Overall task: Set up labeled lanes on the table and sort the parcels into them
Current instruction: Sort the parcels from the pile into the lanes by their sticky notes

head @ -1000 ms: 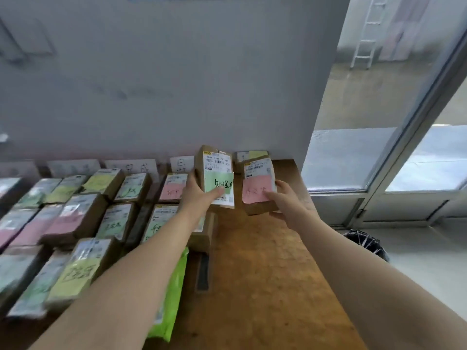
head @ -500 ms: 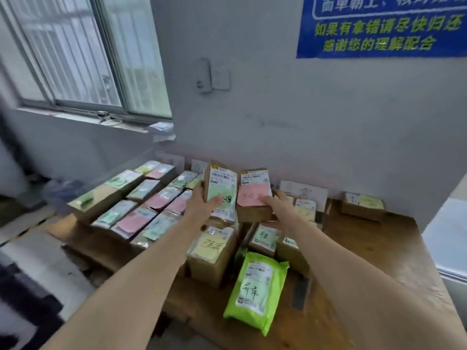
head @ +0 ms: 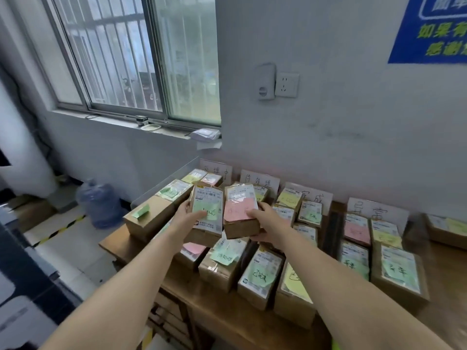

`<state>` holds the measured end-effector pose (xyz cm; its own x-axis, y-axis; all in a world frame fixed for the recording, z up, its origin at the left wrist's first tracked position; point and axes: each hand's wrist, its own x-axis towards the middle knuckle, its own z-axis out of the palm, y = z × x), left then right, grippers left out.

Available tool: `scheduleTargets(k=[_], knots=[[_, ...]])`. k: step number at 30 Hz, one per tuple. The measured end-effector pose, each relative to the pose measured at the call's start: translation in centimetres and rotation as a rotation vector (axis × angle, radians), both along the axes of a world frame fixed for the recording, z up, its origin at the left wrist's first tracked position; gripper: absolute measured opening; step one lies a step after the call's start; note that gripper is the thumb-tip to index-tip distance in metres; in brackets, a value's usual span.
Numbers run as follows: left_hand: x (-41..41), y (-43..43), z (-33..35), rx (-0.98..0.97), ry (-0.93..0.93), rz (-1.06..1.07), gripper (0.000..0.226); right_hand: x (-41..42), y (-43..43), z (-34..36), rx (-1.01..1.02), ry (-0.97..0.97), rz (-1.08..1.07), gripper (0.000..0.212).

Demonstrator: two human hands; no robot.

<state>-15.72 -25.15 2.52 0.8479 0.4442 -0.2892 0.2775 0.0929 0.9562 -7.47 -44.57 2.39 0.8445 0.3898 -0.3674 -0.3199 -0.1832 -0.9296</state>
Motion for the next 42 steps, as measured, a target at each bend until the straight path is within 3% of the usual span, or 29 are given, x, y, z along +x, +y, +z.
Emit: scheduleTargets(k=[8, 13, 18, 25, 36, 42], knots=[[8.6, 3.9, -1.6, 0.01, 0.016, -0.048, 0.071, 7.7, 3.8, -2.0, -0.029, 0.015, -0.097, 0.05], [13.7, 6.8, -1.7, 0.054, 0.05, -0.084, 0.061, 14.1, 6.5, -3.6, -0.039, 0.035, -0.185, 0.042], [18.2, 12.1, -2.0, 0.129, 0.07, 0.003, 0.055, 20.5, 10.0, -5.6, -0.111, 0.004, -0.369, 0.054], [24.3, 16.2, -3.5, 0.134, 0.072, -0.015, 0.056, 24.0, 11.4, -7.1, -0.184, 0.039, -0.54, 0.051], [33.3, 22.6, -6.6, 0.105, 0.13, -0.13, 0.067, 26.8, 17.3, -10.2, -0.137, 0.182, -0.572, 0.039], [36.5, 24.7, -7.7, 0.096, 0.154, -0.208, 0.069, 27.2, 18.1, -11.8, -0.427, 0.096, -0.58, 0.027]])
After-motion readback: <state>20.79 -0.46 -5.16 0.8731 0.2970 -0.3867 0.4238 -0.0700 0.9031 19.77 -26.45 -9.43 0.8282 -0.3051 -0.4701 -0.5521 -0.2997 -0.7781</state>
